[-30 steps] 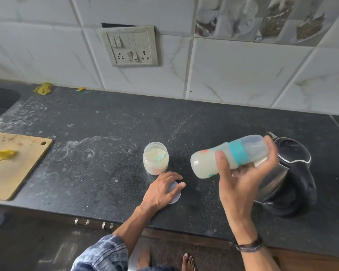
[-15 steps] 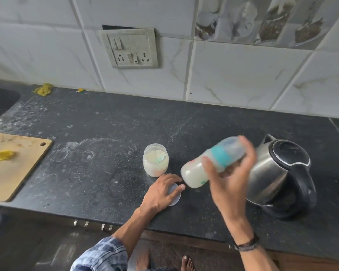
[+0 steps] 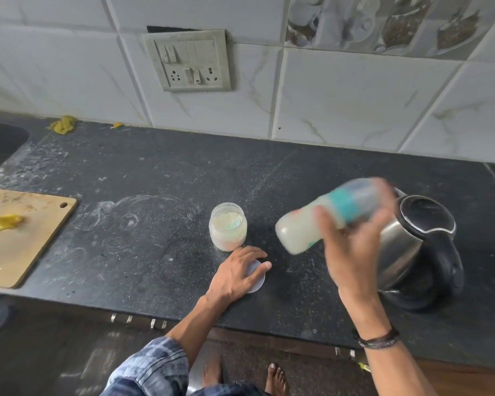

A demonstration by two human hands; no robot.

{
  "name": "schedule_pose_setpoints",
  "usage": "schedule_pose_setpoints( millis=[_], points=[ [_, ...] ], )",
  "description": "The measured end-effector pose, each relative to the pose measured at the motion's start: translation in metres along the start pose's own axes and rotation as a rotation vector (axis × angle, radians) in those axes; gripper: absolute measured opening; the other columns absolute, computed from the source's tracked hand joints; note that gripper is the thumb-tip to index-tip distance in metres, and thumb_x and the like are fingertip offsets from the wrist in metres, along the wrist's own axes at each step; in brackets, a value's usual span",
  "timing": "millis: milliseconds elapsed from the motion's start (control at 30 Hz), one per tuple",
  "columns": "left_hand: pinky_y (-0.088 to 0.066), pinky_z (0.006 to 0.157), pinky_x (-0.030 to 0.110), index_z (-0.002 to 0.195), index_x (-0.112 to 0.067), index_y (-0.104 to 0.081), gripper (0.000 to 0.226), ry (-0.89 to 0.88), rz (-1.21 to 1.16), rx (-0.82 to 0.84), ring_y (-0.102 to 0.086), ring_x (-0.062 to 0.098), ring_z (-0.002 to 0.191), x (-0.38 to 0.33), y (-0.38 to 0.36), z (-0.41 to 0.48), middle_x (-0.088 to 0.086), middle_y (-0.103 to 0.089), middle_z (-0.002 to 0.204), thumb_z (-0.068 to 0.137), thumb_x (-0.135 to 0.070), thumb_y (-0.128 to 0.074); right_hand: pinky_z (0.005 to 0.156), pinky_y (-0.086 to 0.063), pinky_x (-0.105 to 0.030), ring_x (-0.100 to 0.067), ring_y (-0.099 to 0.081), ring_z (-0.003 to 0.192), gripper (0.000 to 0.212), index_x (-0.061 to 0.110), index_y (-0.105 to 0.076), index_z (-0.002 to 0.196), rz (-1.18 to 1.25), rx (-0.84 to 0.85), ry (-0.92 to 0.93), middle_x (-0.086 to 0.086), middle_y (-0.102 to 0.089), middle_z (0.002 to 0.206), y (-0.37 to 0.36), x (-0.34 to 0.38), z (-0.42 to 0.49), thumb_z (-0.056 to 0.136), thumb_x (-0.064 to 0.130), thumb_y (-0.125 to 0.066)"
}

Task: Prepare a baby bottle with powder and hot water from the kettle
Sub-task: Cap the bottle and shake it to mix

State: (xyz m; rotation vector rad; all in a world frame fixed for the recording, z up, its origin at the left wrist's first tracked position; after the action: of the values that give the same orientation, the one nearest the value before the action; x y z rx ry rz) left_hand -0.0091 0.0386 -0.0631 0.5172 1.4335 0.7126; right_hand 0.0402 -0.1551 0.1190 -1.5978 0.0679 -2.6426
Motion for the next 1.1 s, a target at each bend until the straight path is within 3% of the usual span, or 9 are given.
schedule_pose_setpoints(
  millis=[100,233,367,467,533,700,867,1000,1100],
  points=[
    [-0.039,0.102,0.019,0.122,-0.027,-0.068,0.055,-0.006,0.001,0.017,-0.049,-0.003,0.121,0.001,0.001,0.001,-0.019,-0.061,0.129,0.097,-0.069,-0.042,0.083,-0.058,-0.022,-0.005,-0.07,0.099,0.079,0.014,-0.03,0.149,0.043,0.065,-0.06,0.022,-0.063,0.121,-0.001,0.002,-0.002,0.091,0.015,-0.082],
    [-0.037,0.102,0.018,0.121,-0.027,-0.068,0.052,0.009,-0.003,0.008,-0.049,-0.002,0.122,-0.002,0.001,0.001,-0.018,-0.062,0.129,0.097,-0.066,-0.044,0.087,-0.058,-0.021,-0.005,-0.066,0.109,0.085,0.0,-0.021,0.153,0.012,-0.203,0.089,-0.011,-0.053,0.136,0.007,0.002,0.003,0.094,0.019,-0.079],
    [-0.04,0.101,0.02,0.122,-0.028,-0.068,0.052,-0.005,-0.014,0.023,-0.049,-0.001,0.12,0.0,0.002,0.0,-0.019,-0.061,0.129,0.097,-0.066,-0.044,0.085,-0.062,-0.032,-0.011,-0.072,0.101,0.082,0.02,-0.032,0.15,-0.064,0.188,-0.115,0.002,-0.06,0.129,-0.001,-0.001,-0.005,0.087,0.017,-0.084],
    [-0.038,0.101,0.018,0.122,-0.026,-0.068,0.054,-0.008,-0.014,0.017,-0.049,-0.002,0.121,-0.002,0.002,0.002,-0.018,-0.062,0.129,0.097,-0.068,-0.043,0.084,-0.058,-0.021,-0.005,-0.068,0.104,0.084,0.003,-0.023,0.153,0.023,-0.05,0.016,0.017,-0.06,0.13,0.005,0.006,-0.003,0.093,0.018,-0.08],
    [-0.036,0.1,0.015,0.122,-0.025,-0.068,0.056,-0.005,-0.01,0.012,-0.049,-0.002,0.121,-0.002,0.002,0.001,-0.017,-0.062,0.129,0.097,-0.068,-0.043,0.087,-0.057,-0.019,-0.005,-0.065,0.11,0.087,-0.003,-0.017,0.154,-0.004,-0.185,0.098,-0.001,-0.053,0.138,0.005,0.004,-0.003,0.094,0.014,-0.078],
    [-0.037,0.098,0.017,0.121,-0.028,-0.068,0.048,-0.006,-0.001,0.022,-0.048,-0.003,0.117,0.001,0.001,0.0,-0.019,-0.061,0.127,0.098,-0.065,-0.047,0.079,-0.059,-0.023,-0.009,-0.072,0.098,0.084,0.024,-0.032,0.152,-0.093,0.197,-0.097,0.016,-0.06,0.125,-0.003,0.001,-0.009,0.086,0.021,-0.085],
    [-0.037,0.1,0.017,0.121,-0.027,-0.068,0.052,0.006,-0.013,0.013,-0.048,-0.003,0.121,0.0,0.001,0.001,-0.019,-0.061,0.128,0.097,-0.067,-0.044,0.083,-0.059,-0.02,-0.004,-0.068,0.104,0.083,0.008,-0.02,0.153,-0.009,-0.094,0.054,0.028,-0.06,0.127,0.004,0.004,-0.004,0.095,0.021,-0.078],
    [-0.038,0.098,0.019,0.121,-0.028,-0.068,0.05,0.001,-0.008,0.02,-0.047,-0.005,0.117,0.002,0.0,0.001,-0.019,-0.061,0.128,0.098,-0.066,-0.046,0.083,-0.063,-0.038,-0.01,-0.072,0.098,0.083,0.028,-0.032,0.15,-0.133,0.2,-0.102,0.021,-0.063,0.121,-0.003,0.003,-0.007,0.086,0.023,-0.084],
    [-0.041,0.1,0.021,0.121,-0.028,-0.068,0.052,0.013,-0.01,0.017,-0.048,-0.004,0.119,0.001,0.0,0.001,-0.02,-0.061,0.128,0.097,-0.068,-0.045,0.08,-0.061,-0.024,-0.005,-0.07,0.1,0.082,0.012,-0.026,0.153,-0.027,0.058,0.016,0.022,-0.061,0.126,0.002,0.01,-0.009,0.092,0.019,-0.08]
  ],
)
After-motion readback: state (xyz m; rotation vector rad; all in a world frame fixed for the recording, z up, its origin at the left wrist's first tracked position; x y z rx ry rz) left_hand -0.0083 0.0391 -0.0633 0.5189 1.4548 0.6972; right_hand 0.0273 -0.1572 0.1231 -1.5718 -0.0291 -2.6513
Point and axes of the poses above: each hand's wrist, its own z-axis towards the middle knuckle, its own y-axis out of the back of the hand, x = y × z, the point moved 1 cm from there along z, towards the middle knuckle
